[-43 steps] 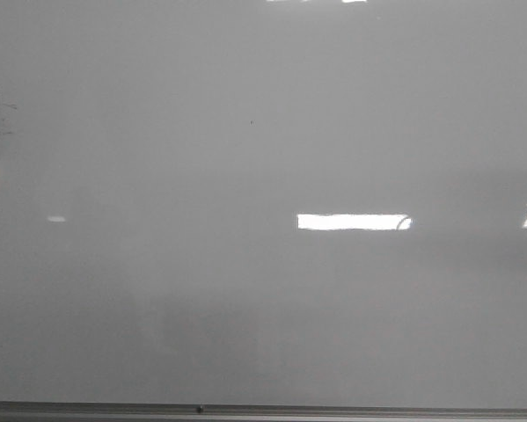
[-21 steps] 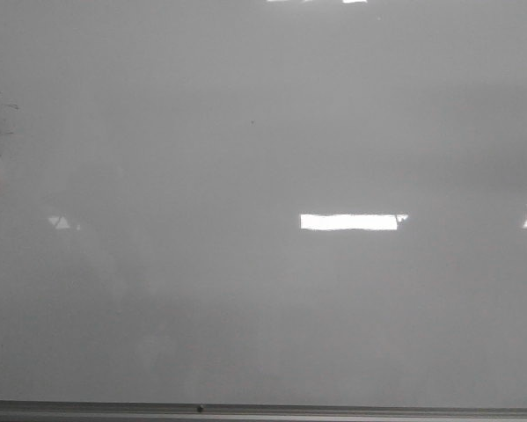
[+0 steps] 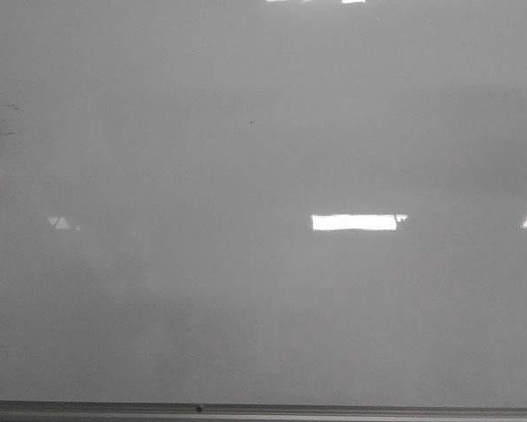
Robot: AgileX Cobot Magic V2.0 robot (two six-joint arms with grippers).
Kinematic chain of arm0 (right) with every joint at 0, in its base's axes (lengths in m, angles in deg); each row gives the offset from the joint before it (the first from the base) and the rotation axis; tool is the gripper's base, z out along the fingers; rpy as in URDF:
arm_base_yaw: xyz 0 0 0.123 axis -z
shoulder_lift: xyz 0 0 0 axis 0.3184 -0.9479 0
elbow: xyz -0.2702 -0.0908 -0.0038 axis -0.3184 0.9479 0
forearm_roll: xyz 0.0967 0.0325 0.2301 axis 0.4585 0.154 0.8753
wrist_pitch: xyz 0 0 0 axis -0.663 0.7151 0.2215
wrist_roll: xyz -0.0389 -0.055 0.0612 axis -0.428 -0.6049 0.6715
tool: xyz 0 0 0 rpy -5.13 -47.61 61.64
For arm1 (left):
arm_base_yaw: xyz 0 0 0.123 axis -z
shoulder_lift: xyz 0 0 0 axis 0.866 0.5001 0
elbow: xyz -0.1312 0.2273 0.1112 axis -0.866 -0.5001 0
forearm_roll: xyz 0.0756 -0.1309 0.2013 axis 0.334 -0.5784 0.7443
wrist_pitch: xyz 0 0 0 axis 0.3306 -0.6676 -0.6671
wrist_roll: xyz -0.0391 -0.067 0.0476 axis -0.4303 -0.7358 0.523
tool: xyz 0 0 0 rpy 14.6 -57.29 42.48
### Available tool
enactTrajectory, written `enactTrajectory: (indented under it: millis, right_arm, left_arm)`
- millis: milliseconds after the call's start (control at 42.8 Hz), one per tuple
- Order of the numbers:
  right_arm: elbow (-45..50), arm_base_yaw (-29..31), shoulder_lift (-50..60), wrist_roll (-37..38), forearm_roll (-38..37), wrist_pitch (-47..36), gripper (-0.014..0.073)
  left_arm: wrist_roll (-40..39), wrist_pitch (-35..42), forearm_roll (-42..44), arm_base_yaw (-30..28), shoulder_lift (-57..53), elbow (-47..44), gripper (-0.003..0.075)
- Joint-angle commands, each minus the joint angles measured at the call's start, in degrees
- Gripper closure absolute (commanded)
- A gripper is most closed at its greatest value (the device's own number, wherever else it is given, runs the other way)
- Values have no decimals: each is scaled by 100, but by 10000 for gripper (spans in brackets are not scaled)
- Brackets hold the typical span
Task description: Write number 9 on whiteboard
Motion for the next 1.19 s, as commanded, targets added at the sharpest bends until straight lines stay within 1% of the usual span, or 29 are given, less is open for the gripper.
enactTrajectory:
  millis: [0,70,164,280,374,561,818,911,1075,1168]
  right_arm:
    - [-197,30,-96,-8,25,-416,3]
    - [-197,30,-96,-8,25,-416,3]
    - [-197,30,-96,-8,25,-411,3]
    - [-197,30,-96,-8,25,-411,3]
    - [-197,30,-96,-8,25,-411,3]
    - [-197,30,-96,-8,25,-411,3]
    - [-197,30,-96,-8,25,-416,3]
    - [-197,30,-96,-8,25,-416,3]
    - [-197,30,-96,-8,25,-416,3]
    - [-197,30,-96,-8,25,-421,3]
  left_arm:
    - [13,344,-37,241,637,323,134]
    - [13,375,-37,466,1184,444,134]
    - [-43,660,-37,671,1973,589,139]
    - [-68,1165,-51,628,2757,618,167]
    - [-68,1524,-51,484,3402,641,186]
    - [-68,2165,-51,353,4487,649,186]
    - [-68,3527,-51,324,5593,649,196]
    - [-68,3852,-51,324,5829,649,248]
    - [-68,4315,-51,324,6167,649,363]
    - [-68,4447,-51,324,6255,649,422]
